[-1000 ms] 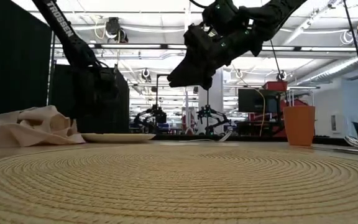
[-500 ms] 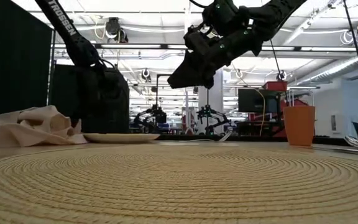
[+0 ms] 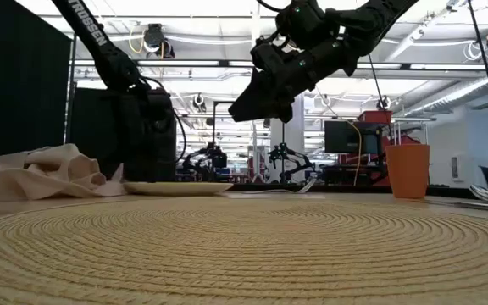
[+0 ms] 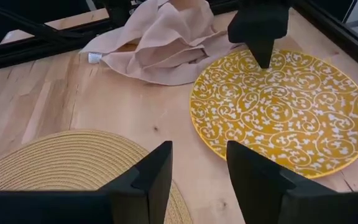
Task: Set table place
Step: Put the yellow plate on the brown table mat
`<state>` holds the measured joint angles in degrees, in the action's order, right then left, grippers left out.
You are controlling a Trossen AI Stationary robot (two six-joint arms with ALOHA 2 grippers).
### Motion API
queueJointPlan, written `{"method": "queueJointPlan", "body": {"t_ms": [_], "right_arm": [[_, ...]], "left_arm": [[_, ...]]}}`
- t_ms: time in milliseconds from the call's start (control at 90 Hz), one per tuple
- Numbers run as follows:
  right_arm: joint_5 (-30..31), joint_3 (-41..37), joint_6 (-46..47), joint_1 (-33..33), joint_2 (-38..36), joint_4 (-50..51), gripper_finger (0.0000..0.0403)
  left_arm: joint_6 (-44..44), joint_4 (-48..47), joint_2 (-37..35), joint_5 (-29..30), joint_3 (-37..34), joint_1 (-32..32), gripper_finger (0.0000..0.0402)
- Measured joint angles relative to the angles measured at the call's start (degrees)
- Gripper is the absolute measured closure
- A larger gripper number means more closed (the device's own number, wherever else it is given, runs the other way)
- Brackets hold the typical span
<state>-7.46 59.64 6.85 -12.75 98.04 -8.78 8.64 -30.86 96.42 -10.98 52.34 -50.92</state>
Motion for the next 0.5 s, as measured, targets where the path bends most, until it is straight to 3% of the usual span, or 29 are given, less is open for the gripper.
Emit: {"method": "queueJointPlan", "body": {"t_ms": [311,500], "right_arm": [[0.00,0.00,0.00,-0.01,0.00,0.04,0.0264],[0.00,0.00,0.00,-0.01,0.00,0.07,0.0264]], "left_arm": [[-0.18,0.98,-0.17,-1.05,0.05,-0.06,0.0385],[-0.37,-0.05,-0.04,-2.83,1.89,-0.76,0.0400]]}}
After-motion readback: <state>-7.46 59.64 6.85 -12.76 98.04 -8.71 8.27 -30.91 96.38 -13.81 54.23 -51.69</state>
